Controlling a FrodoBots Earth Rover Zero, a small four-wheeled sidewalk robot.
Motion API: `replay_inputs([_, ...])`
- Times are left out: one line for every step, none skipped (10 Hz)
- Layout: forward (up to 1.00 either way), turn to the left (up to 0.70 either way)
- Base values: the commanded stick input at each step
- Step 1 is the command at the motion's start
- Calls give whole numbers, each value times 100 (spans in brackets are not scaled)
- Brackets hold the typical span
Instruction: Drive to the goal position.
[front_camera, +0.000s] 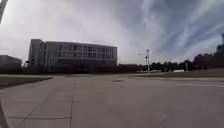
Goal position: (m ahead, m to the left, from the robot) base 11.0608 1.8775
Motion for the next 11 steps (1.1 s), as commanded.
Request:
replay_inputs([100,0])
replay_inputs([100,0])
replay_inputs([100,0])
replay_inputs([100,0])
replay_inputs([100,0])
replay_inputs([100,0])
replay_inputs([100,0])
replay_inputs([100,0])
replay_inputs([100,0])
replay_inputs([100,0])
replay_inputs([100,0])
